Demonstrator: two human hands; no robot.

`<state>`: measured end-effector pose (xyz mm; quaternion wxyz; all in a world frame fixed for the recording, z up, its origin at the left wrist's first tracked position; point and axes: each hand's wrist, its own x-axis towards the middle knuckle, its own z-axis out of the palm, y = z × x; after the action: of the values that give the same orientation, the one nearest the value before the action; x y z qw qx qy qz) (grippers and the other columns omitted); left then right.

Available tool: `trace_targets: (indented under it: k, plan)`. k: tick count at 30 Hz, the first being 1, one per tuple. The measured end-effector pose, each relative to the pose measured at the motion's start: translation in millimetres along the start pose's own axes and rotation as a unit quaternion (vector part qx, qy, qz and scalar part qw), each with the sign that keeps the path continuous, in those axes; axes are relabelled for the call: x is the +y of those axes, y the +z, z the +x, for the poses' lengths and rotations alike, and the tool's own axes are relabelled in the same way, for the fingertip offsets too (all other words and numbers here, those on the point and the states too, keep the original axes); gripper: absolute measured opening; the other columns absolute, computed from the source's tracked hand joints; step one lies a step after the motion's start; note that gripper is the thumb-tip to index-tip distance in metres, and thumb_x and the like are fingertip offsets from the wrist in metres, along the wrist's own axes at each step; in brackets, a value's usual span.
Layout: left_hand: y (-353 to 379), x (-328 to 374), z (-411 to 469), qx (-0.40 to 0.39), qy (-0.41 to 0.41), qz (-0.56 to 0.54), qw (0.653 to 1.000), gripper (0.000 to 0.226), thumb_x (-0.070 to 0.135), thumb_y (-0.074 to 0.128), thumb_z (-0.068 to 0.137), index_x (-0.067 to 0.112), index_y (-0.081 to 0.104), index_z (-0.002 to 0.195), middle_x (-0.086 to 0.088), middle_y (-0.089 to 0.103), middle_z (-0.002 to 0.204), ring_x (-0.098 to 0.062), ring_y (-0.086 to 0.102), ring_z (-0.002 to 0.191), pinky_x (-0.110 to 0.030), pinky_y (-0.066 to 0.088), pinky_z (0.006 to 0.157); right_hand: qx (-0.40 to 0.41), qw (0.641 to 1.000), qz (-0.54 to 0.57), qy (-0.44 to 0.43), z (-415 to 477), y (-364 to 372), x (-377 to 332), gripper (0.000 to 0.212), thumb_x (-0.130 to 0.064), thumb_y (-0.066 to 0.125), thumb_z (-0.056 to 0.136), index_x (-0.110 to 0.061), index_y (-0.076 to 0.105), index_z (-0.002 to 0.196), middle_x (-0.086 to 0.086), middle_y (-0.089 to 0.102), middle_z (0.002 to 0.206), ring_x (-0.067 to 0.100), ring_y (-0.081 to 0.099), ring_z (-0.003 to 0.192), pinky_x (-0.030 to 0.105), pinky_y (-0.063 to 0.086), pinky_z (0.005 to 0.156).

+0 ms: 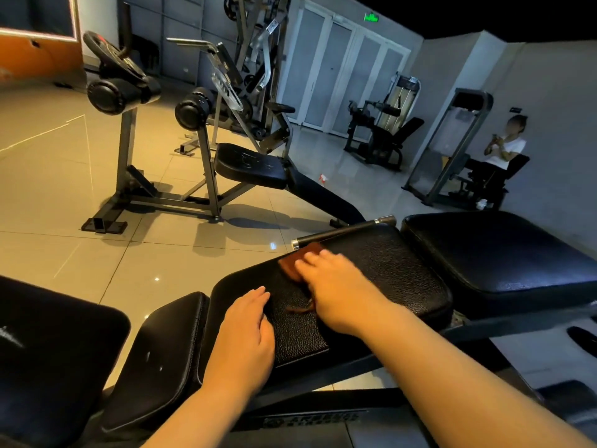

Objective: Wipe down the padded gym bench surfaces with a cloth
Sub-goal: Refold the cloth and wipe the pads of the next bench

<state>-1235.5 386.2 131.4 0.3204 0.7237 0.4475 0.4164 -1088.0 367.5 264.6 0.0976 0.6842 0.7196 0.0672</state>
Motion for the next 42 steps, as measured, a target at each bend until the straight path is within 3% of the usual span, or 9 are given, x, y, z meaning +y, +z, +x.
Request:
trace_targets:
  k: [4,8,16,20,26,29,32,37,42]
  plan:
    - [0,1,-1,0.000,-0.004,-0.006,1.000,0.045,0.015,0.042,0.102,0.022,0.045,0.146,0.012,0.040,0.152,0.002,0.026,0.139,-0.014,0.013,0.113,-0.001,0.996,0.078,0.031,-18,-15,17,0.054,-0.018,0.052,0.100,-0.027,0.038,0.151,-0.002,0.039,0.156,0.020,0.035,0.142,0.041,0.025,0.120]
    - [2,0,0,-0.004,-0.014,0.004,1.000,0.047,0.017,0.039,0.102,0.022,0.043,0.149,0.010,0.037,0.155,-0.005,0.025,0.144,-0.018,0.014,0.116,0.058,0.991,-0.029,0.118,1,-10,22,0.049,-0.021,0.049,0.100,-0.016,0.040,0.148,0.008,0.036,0.157,0.030,0.029,0.145,0.045,0.022,0.121]
    - [-16,-19,-23,-0.023,-0.011,-0.018,1.000,0.046,0.015,0.040,0.103,0.022,0.042,0.149,0.011,0.035,0.155,-0.004,0.025,0.144,-0.012,0.012,0.113,-0.042,0.991,0.126,0.016,18,9,-16,0.043,-0.016,0.053,0.098,-0.028,0.051,0.139,0.003,0.050,0.144,0.024,0.052,0.127,0.046,0.044,0.108]
    - [-21,-46,-45,0.026,-0.056,-0.046,0.997,0.044,0.015,0.038,0.105,0.019,0.041,0.148,0.009,0.037,0.153,-0.004,0.028,0.143,-0.013,0.016,0.115,0.047,0.999,0.004,0.019,16,25,-48,0.045,-0.017,0.049,0.098,-0.015,0.046,0.143,0.006,0.045,0.149,0.027,0.038,0.138,0.042,0.031,0.116]
    - [-21,-50,-44,0.027,-0.037,-0.091,0.995,0.037,0.017,0.037,0.103,0.032,0.053,0.132,0.010,0.057,0.128,-0.013,0.054,0.122,-0.034,0.044,0.105,0.018,0.992,0.066,-0.102,-16,35,-80,0.049,-0.013,0.044,0.099,-0.021,0.044,0.147,-0.003,0.043,0.152,0.019,0.033,0.143,0.027,0.019,0.116]
    - [-21,-54,-46,0.016,-0.039,-0.053,0.998,0.045,0.013,0.042,0.104,0.022,0.042,0.147,0.012,0.039,0.149,-0.009,0.033,0.143,-0.025,0.026,0.119,0.031,0.996,0.071,-0.036,-11,30,-51,0.036,-0.014,0.045,0.098,-0.025,0.051,0.131,-0.001,0.054,0.130,0.025,0.050,0.125,0.038,0.039,0.107]
    - [-19,-53,-48,0.014,-0.051,-0.056,0.997,0.046,0.013,0.042,0.104,0.017,0.038,0.150,0.014,0.033,0.149,-0.005,0.025,0.145,-0.020,0.019,0.119,0.050,0.999,0.010,0.016,5,34,-63,0.044,-0.016,0.047,0.098,-0.016,0.045,0.142,0.005,0.047,0.144,0.027,0.040,0.134,0.041,0.031,0.114]
    - [-28,-50,-46,-0.016,-0.054,-0.104,0.993,0.035,0.017,0.040,0.102,0.035,0.052,0.130,0.009,0.057,0.124,-0.011,0.055,0.114,-0.039,0.048,0.102,0.003,0.995,0.049,-0.083,-16,38,-82,0.047,-0.028,0.044,0.104,-0.032,0.040,0.150,-0.012,0.039,0.152,0.019,0.037,0.133,0.035,0.032,0.109]
    - [-33,-38,-47,-0.058,-0.133,-0.134,0.980,0.047,0.034,0.030,0.107,0.030,0.028,0.154,0.018,0.021,0.160,0.003,0.009,0.147,-0.019,0.006,0.117,0.106,0.992,-0.018,0.064,-16,39,-73,0.043,-0.019,0.039,0.098,-0.025,0.048,0.139,-0.003,0.051,0.139,0.023,0.046,0.116,0.036,0.037,0.100]
